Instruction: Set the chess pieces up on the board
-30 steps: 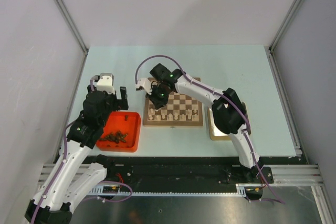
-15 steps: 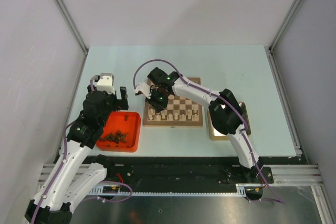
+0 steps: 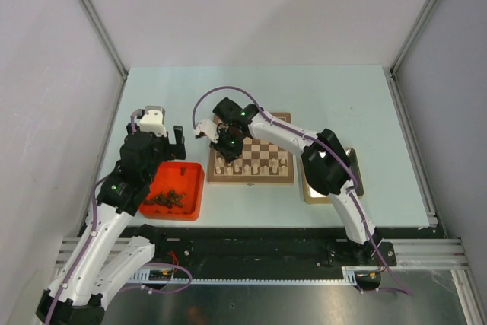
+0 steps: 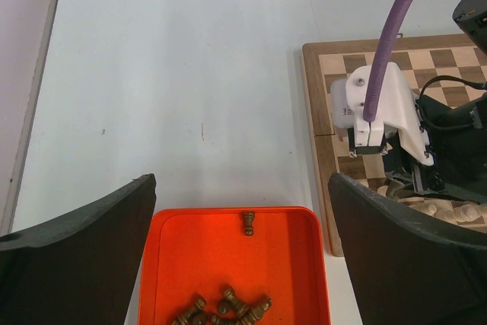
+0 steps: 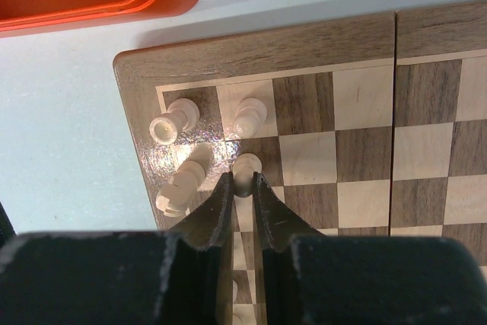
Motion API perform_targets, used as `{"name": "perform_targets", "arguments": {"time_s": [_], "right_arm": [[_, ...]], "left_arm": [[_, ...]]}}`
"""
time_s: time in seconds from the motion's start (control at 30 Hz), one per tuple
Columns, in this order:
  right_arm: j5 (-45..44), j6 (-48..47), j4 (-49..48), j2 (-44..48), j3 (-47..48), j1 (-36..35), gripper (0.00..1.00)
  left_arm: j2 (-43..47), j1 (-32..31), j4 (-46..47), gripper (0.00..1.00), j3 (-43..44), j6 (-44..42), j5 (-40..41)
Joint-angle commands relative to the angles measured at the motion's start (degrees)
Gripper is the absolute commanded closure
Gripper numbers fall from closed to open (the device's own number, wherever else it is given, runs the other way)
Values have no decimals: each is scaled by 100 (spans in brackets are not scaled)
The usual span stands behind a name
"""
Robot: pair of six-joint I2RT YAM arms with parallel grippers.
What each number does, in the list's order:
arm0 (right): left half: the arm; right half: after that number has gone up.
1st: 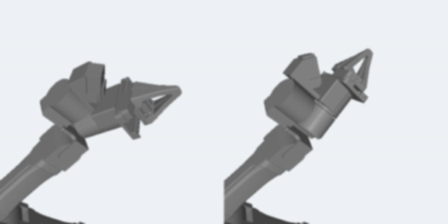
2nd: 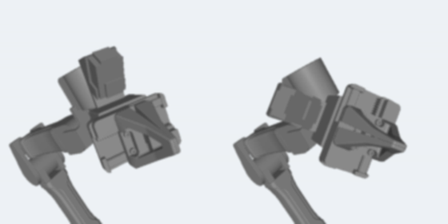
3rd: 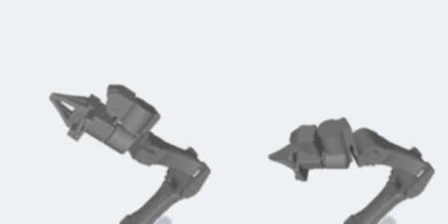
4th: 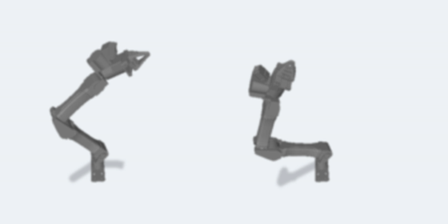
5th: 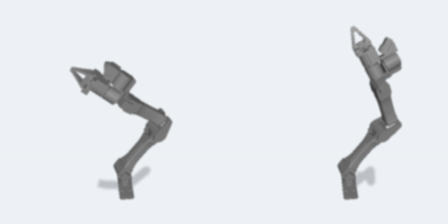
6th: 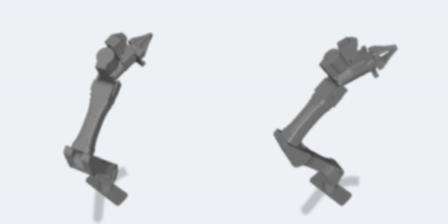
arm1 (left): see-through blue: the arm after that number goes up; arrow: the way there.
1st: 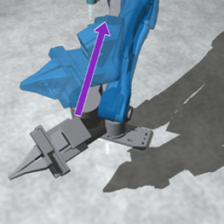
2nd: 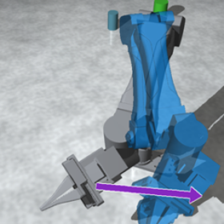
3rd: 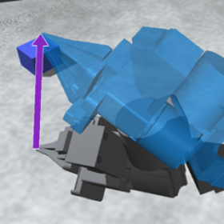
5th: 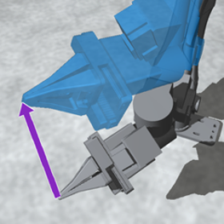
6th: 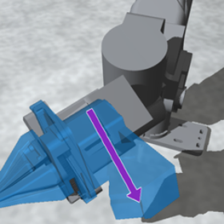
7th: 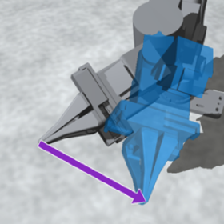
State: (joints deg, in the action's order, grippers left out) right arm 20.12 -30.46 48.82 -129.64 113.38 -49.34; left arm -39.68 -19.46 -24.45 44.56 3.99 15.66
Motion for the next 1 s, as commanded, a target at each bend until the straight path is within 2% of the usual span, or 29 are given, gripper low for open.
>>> {"name": "perform_targets", "arguments": {"time_s": [0.0,0.47,0.77,0.9,0.97], "right_arm": [[-78,-22,-13,-61,272,-40,87],[167,154,58,150,597,74,62],[563,49,338,703,720,276,59],[1168,-364,558,1317,317,522,57],[1345,-697,585,1853,-218,723,56]], "left_arm": [[66,48,291,0,-35,-100,-81],[75,57,291,0,-35,-91,-81],[127,57,344,0,-70,-100,-160],[154,74,414,0,-105,-118,-615],[145,83,449,0,-122,-118,-748]]}}
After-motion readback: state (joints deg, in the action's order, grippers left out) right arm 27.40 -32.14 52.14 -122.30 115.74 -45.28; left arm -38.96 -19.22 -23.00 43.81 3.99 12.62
